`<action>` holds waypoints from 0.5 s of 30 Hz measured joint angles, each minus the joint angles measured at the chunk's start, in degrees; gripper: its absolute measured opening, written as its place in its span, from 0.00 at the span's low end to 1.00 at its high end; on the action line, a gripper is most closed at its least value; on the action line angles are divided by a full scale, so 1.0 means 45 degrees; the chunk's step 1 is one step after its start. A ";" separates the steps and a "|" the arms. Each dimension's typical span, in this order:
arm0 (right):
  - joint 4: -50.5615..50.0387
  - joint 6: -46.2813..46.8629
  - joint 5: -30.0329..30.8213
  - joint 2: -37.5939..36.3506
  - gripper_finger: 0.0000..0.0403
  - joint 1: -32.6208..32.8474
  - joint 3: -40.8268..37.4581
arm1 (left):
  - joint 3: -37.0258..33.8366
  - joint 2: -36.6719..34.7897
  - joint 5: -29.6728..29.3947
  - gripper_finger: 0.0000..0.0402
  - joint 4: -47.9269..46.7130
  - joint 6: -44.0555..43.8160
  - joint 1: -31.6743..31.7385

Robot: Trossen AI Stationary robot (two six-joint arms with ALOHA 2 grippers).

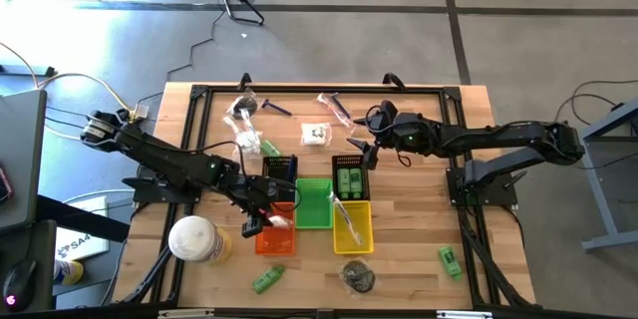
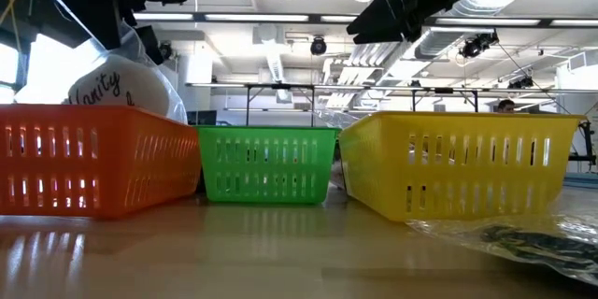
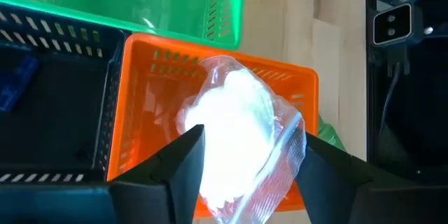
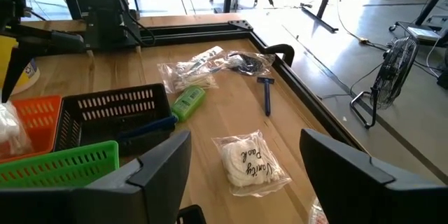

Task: Pick & Place Travel size toiletries
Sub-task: Put the right white vanity pack into the orange bin

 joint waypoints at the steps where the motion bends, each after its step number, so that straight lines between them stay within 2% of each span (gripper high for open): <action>1: -0.0004 0.0000 0.0000 0.0000 0.64 0.0000 0.0000 | 0.0000 0.0000 -0.0018 0.50 0.0005 0.0132 0.0000; 5: -0.0005 0.0000 0.0000 0.0000 0.64 0.0000 0.0000 | 0.0000 0.0000 0.0093 0.50 0.0114 0.0472 0.0000; 11: -0.0010 0.0000 0.0000 0.0000 0.64 0.0000 0.0000 | 0.0000 0.0000 0.2045 0.50 0.0395 0.0619 -0.0005; 15: -0.0015 -0.0002 0.0000 0.0000 0.64 0.0000 0.0000 | 0.0000 0.0000 0.2396 0.50 0.0369 0.0625 -0.0005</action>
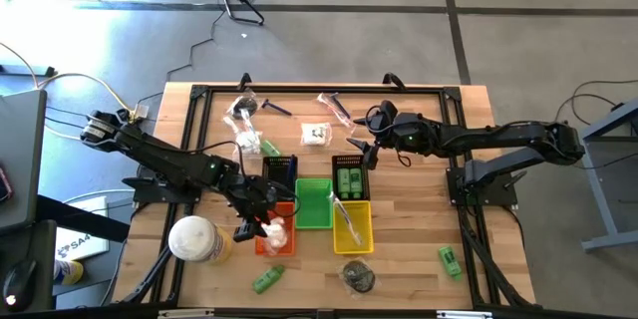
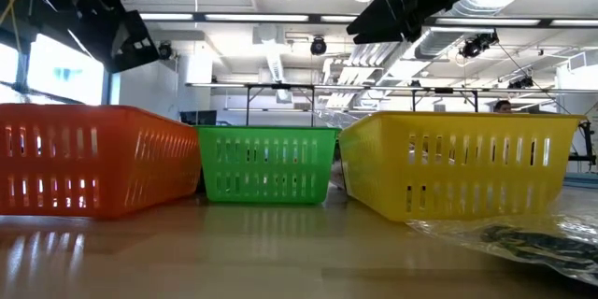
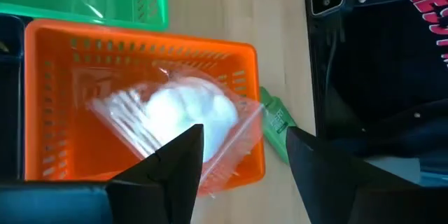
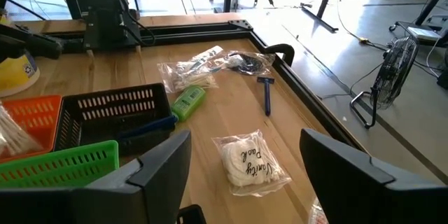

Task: Pick & Place Travel size toiletries
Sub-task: Put the right white vanity pack into the orange bin, then put the blue toothbrush into the yellow bin

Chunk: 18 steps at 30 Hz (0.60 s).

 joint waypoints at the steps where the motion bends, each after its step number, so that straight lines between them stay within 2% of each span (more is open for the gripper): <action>1: 0.0000 -0.0005 0.0000 0.0000 0.64 0.0000 0.0000 | 0.0000 0.0000 -0.0049 0.50 0.0000 0.0000 0.0000; 12: 0.0000 -0.0046 0.0000 0.0000 0.64 0.0000 0.0000 | 0.0003 -0.0049 -0.3276 0.50 -0.0068 0.0106 0.0181; 18: 0.0034 -0.0051 0.0000 0.0005 0.64 -0.0001 0.0000 | 0.0583 -0.0155 -0.3437 0.48 -0.0833 0.1892 0.1134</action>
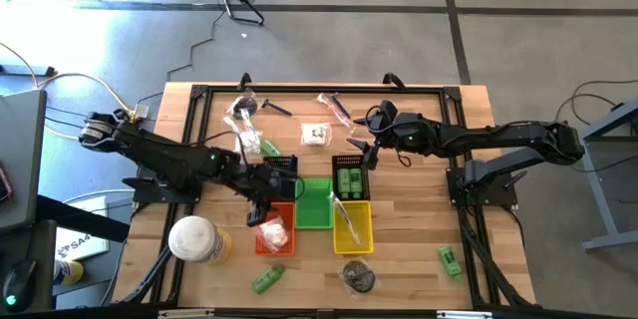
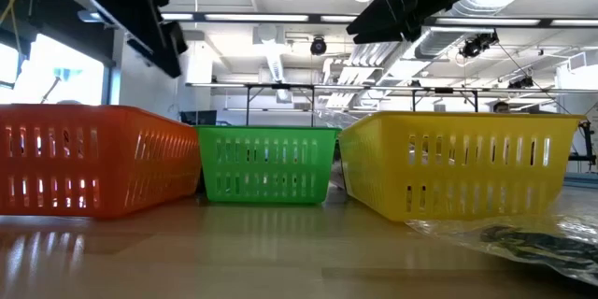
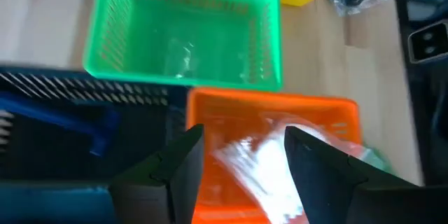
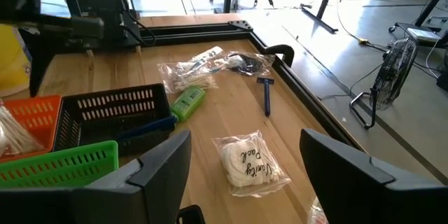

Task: Pick & Place Travel size toiletries
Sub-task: Put the blue toothbrush into the yellow bin

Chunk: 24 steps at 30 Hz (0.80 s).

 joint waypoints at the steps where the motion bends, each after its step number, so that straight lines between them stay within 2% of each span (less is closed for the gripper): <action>1: 0.0000 -0.0001 0.0000 0.0000 0.64 -0.0004 0.0000 | 0.0116 0.0000 -0.0002 0.46 -0.0145 0.0482 0.0157; 5: 0.0000 0.0002 0.0000 0.0000 0.64 -0.0003 0.0000 | 0.0701 -0.0157 -0.0065 0.39 -0.0947 0.2496 0.0717; 7: 0.0000 0.0002 0.0000 0.0000 0.64 0.0001 0.0000 | 0.0730 -0.0340 -0.0568 0.33 -0.1231 0.3114 0.0882; 12: -0.0039 0.0004 0.0005 0.0000 0.64 0.0001 0.0000 | 0.0638 -0.0780 -0.1917 0.19 -0.1645 0.3446 0.0882; 16: -0.0029 0.0003 0.0005 0.0000 0.64 0.0001 0.0000 | 0.0159 -0.1244 -0.2144 0.09 -0.1374 0.3432 0.0872; 20: -0.0040 0.0004 0.0005 0.0000 0.64 0.0001 0.0000 | -0.0795 -0.1827 -0.2233 0.01 -0.0115 0.3437 0.0872; 24: -0.0065 0.0004 0.0005 0.0000 0.64 0.0001 0.0000 | -0.2011 -0.2460 -0.2456 0.02 0.1625 0.3437 0.0872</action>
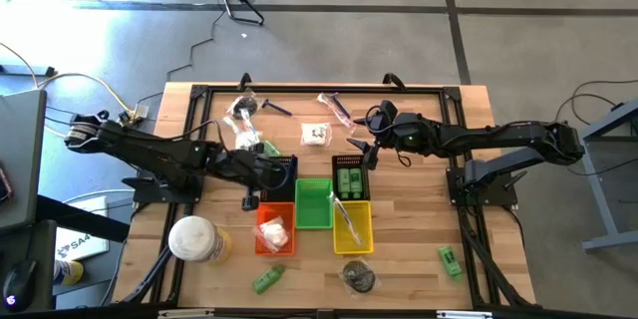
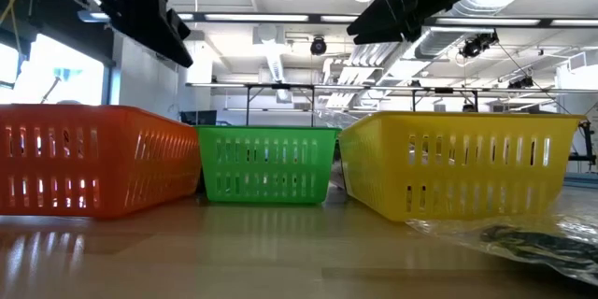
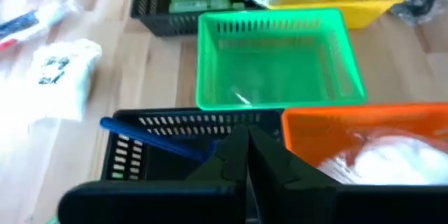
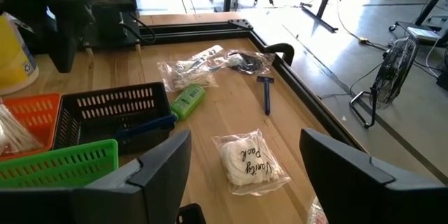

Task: Pick & Place Travel size toiletries
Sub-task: Put the blue toothbrush into the yellow bin

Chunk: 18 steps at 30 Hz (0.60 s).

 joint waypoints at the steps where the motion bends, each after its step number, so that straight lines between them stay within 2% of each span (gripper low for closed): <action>1: 0.0002 0.0000 0.0000 0.0000 0.64 0.0000 0.0000 | -0.0264 -0.0149 -0.0084 0.02 0.0451 0.0002 0.0000; 5: -0.0005 0.0000 0.0000 0.0000 0.64 0.0000 0.0000 | -0.1179 -0.0912 -0.0715 0.01 0.1628 0.0170 0.0000; 9: -0.0108 0.0005 0.0000 0.0000 0.64 0.0000 0.0005 | -0.1938 -0.1904 -0.1114 0.00 0.1956 0.0234 0.0000; 15: -0.0145 0.0005 0.0010 0.0000 0.64 0.0000 0.0005 | -0.2957 -0.3977 -0.1852 0.00 0.1662 0.0000 0.0000; 18: -0.0163 0.0033 0.0010 0.0000 0.64 0.0000 0.0000 | -0.3201 -0.4987 -0.2917 0.00 0.1345 -0.0175 0.0004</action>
